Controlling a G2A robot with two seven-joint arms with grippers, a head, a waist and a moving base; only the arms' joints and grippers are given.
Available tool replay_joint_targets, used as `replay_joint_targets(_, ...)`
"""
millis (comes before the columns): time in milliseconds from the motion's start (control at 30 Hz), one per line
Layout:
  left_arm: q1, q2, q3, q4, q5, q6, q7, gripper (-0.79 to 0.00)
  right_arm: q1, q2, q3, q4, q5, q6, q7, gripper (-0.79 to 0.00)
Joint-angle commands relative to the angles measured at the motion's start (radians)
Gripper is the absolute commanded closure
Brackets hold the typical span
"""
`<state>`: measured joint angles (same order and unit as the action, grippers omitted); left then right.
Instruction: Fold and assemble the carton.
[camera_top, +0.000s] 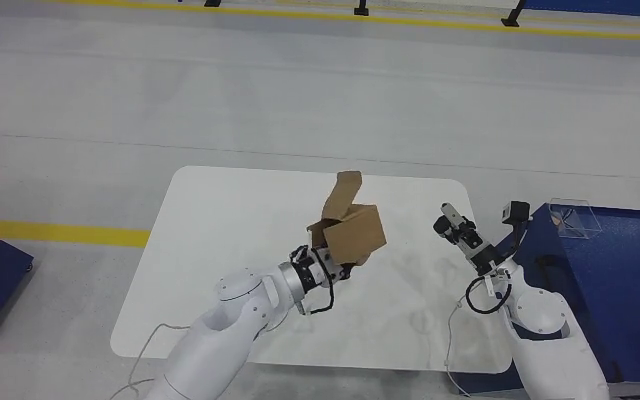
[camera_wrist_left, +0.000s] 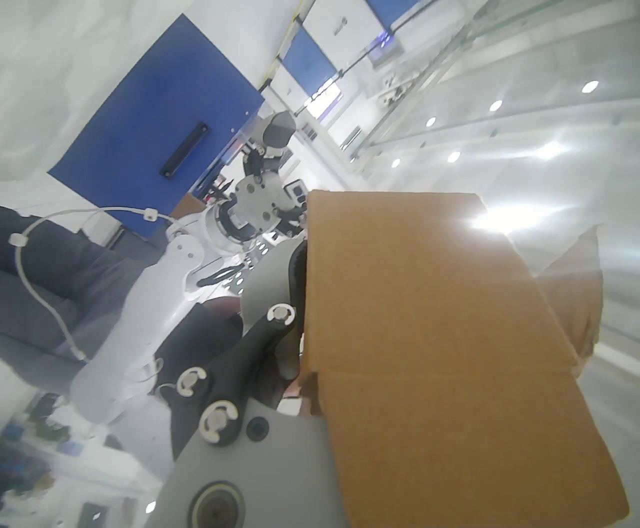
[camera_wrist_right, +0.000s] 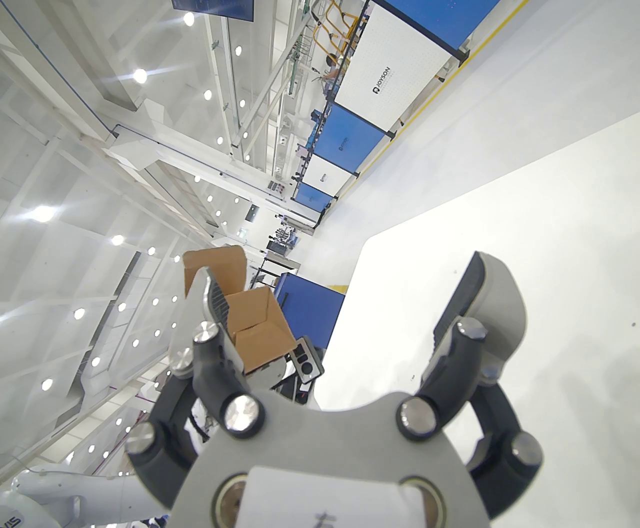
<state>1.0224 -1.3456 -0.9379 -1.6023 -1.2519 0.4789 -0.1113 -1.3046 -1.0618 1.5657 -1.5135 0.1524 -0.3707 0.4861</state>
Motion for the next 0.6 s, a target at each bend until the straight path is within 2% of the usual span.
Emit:
replay_joint_targets(0,0.01,-0.012,-0.012,-0.011,-0.159,0.0,0.16,0.0,0.0,0.0,0.0,0.0,0.0,0.0,0.0,-0.785)
replay_joint_targets(200,0.087,-0.044,-0.033,-0.1,-0.624,-0.115,0.578,0.0,0.0,0.0,0.0,0.0,0.0,0.0,0.0,-0.785)
replay_joint_targets(233,0.104,-0.048,-0.043,-0.126,-0.689,-0.17,0.613,0.0,0.0,0.0,0.0,0.0,0.0,0.0,0.0,-0.785)
replay_joint_targets(333,0.15,-0.054,-0.056,-0.185,-0.741,-0.335,0.718,0.0,0.0,0.0,0.0,0.0,0.0,0.0,0.0,-0.785)
replay_joint_targets(467,0.198,-0.053,-0.049,-0.224,-0.696,-0.441,0.846,0.0,0.0,0.0,0.0,0.0,0.0,0.0,0.0,-0.785)
replay_joint_targets(567,0.21,-0.053,-0.035,-0.197,-0.628,-0.48,0.924,0.0,0.0,0.0,0.0,0.0,0.0,0.0,0.0,-0.785)
